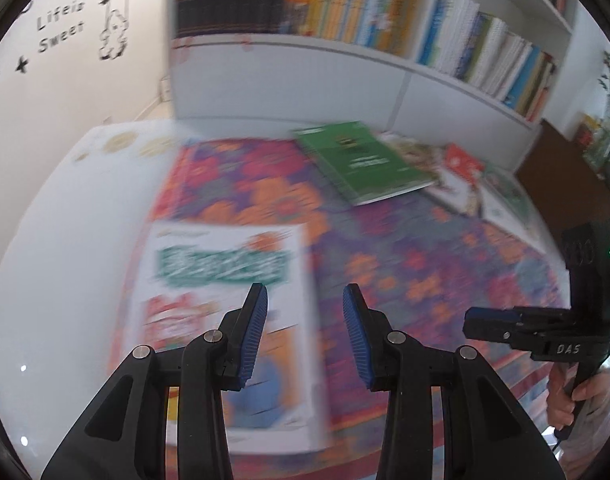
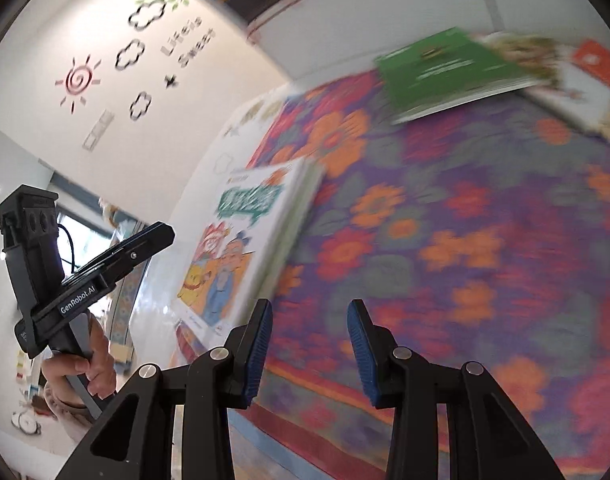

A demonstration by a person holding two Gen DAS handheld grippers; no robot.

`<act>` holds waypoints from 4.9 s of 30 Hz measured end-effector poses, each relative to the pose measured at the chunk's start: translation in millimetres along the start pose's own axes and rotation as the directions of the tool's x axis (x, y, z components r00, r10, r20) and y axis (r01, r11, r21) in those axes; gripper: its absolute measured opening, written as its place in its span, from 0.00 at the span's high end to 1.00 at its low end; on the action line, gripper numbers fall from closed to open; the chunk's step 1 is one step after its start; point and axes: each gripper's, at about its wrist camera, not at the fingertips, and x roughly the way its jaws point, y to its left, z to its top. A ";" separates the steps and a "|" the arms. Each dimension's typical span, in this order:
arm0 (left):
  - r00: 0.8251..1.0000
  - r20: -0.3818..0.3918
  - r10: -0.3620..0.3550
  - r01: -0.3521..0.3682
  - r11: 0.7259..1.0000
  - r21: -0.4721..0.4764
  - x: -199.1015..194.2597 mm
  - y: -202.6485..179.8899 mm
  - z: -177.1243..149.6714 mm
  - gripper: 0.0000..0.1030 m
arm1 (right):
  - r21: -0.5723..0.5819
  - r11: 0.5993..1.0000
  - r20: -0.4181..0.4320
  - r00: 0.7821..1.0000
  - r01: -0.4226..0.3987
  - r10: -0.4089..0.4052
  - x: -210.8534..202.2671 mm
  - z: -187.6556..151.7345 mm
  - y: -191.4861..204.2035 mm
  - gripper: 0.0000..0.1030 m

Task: Organize books

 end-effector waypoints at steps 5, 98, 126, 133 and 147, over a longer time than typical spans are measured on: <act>0.995 0.010 -0.098 0.098 0.995 -0.005 32.4 -78.1 23.0 0.64 | 0.090 0.995 0.074 0.995 0.054 -0.061 -65.0 -1.0 -70.0 0.63; 0.981 -0.016 -0.192 0.188 0.974 -0.123 118.6 -90.6 98.3 0.61 | 0.102 0.989 0.301 0.944 0.107 -0.133 -92.9 193.7 -112.0 0.40; 0.923 -0.294 -0.248 0.372 0.769 0.520 154.6 -302.8 12.4 0.59 | 0.340 0.893 0.044 0.944 0.294 -0.327 -131.1 83.9 -231.4 0.40; 0.948 -0.193 -0.253 0.299 0.915 0.270 179.6 -247.2 71.9 0.59 | 0.317 0.903 0.049 0.946 0.291 -0.322 -143.9 72.5 -236.0 0.40; 0.996 -0.085 -0.023 0.042 0.973 0.226 239.0 -228.9 92.8 0.59 | 0.280 0.929 0.024 0.965 0.243 -0.260 -95.3 90.8 -225.7 0.39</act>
